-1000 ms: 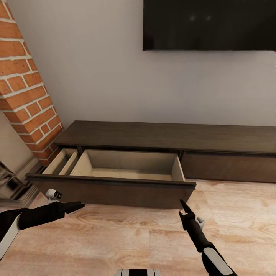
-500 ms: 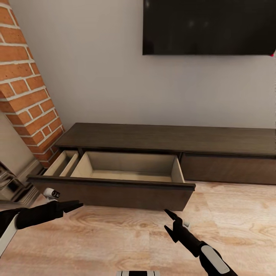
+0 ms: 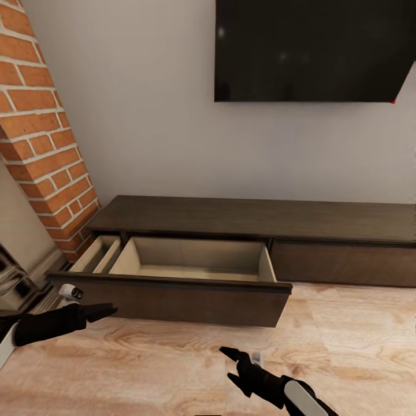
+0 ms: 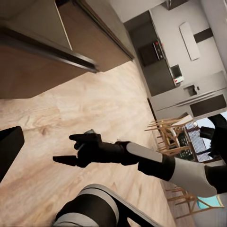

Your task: Place each of the two pumpkins and all three candles from the living room inside a cabinet in the living room (use any cabinet), then make sure every cabinet is closed, and position the cauldron so it is next to a table in the living room.

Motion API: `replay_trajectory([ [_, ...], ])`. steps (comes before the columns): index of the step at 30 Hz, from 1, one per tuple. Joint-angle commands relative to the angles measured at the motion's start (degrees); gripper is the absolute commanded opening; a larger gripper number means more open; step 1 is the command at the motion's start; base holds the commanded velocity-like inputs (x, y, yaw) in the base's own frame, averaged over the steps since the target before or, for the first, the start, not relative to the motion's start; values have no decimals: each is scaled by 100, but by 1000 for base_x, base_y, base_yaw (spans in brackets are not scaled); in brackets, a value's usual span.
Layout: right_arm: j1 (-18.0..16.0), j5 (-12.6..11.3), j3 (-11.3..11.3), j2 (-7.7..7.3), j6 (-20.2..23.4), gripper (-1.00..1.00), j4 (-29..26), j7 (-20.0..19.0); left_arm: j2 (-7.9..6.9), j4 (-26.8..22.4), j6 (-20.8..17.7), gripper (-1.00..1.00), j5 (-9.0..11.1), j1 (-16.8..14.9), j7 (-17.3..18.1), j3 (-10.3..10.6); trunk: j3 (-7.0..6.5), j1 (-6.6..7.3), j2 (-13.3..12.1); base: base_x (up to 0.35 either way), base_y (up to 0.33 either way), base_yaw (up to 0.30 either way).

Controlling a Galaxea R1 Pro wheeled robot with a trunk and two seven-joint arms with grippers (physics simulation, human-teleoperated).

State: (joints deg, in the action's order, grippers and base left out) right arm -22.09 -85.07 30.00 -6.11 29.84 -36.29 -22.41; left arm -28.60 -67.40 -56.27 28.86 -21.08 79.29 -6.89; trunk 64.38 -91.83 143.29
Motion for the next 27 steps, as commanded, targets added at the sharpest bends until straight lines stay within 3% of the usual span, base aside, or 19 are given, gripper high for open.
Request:
replay_trajectory([
  [1,-6,-32,98,-4,-105,100,22,-16,-6,26,-59,100,14,-2,8,2,-18,5,0,-203,0,0],
  [8,1,-28,224,-13,-716,100,81,-3,-5,80,-59,100,8,-2,7,24,-161,81,-124,-134,0,0],
  [27,3,-39,229,22,-744,100,416,-24,-5,86,-59,100,23,-2,7,23,-502,498,-886,-3,0,0],
])
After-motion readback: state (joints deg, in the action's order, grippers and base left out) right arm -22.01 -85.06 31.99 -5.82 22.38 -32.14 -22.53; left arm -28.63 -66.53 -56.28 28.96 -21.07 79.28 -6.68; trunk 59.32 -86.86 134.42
